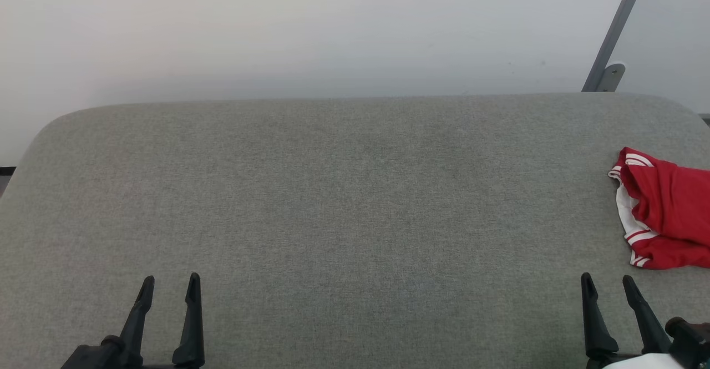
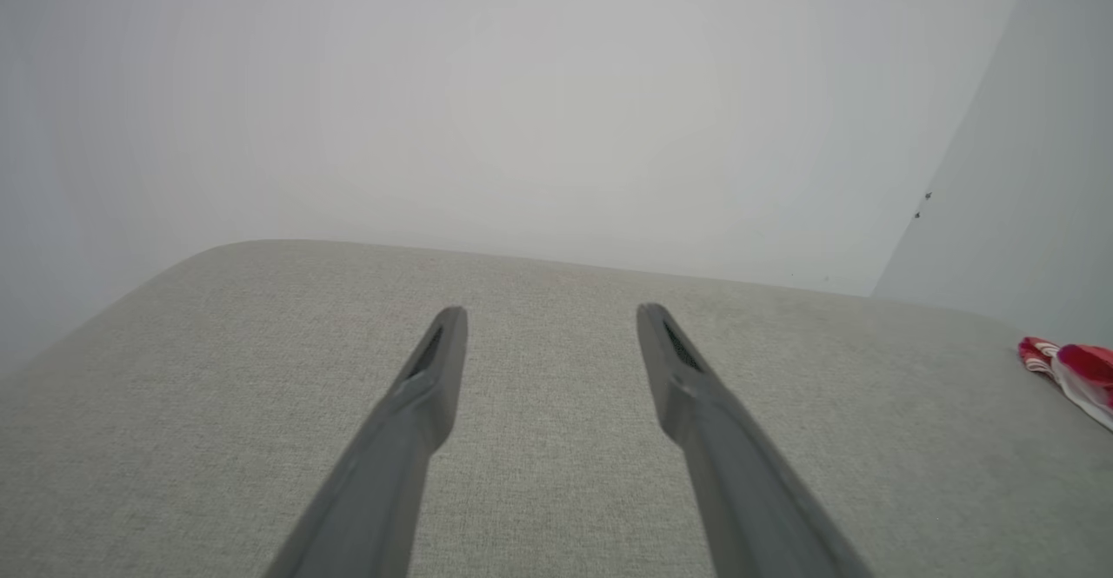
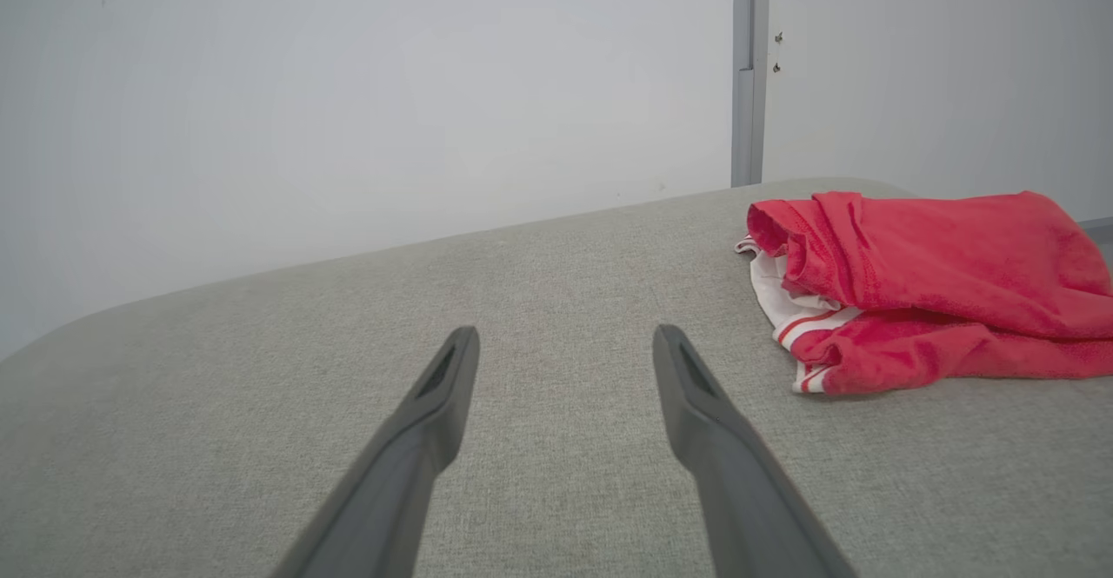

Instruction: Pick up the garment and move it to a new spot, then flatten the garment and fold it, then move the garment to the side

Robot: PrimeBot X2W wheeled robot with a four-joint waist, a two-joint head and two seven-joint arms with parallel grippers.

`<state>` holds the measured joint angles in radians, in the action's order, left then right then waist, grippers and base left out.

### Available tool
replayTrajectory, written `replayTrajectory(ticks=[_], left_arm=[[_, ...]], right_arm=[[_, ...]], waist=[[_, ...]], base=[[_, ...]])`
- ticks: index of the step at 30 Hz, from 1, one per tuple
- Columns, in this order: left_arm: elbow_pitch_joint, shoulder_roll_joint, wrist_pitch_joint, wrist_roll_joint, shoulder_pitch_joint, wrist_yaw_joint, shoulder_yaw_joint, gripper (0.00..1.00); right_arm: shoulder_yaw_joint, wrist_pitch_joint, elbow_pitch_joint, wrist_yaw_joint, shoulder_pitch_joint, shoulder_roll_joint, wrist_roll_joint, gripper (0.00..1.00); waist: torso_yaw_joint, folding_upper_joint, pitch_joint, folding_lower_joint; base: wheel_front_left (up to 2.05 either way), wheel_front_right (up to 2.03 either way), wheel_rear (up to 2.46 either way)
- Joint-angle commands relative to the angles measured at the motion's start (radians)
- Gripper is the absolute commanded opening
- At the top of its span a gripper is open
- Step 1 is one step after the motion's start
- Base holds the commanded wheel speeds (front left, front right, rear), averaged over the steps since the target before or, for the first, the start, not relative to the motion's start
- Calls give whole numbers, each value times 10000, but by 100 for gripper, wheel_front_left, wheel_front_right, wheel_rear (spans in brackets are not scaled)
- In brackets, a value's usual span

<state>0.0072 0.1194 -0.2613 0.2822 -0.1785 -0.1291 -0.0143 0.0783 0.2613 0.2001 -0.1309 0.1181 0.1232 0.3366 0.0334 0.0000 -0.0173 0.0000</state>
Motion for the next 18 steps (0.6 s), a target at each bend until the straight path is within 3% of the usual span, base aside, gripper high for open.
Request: replayTrajectory(ticks=[1,18], left_arm=[[15,14,-51,-54,11,-11,4,100],[167,-6,-51,-307,17,-11,-1,100]], right_arm=[[-22,39,-110,2,120,-23,-40,100],[-289,37,-497,2,153,51,-214,100]], waist=[[-13,0,2,0],[42,0,-17,0]], base=[[0,0,0],[0,0,0]])
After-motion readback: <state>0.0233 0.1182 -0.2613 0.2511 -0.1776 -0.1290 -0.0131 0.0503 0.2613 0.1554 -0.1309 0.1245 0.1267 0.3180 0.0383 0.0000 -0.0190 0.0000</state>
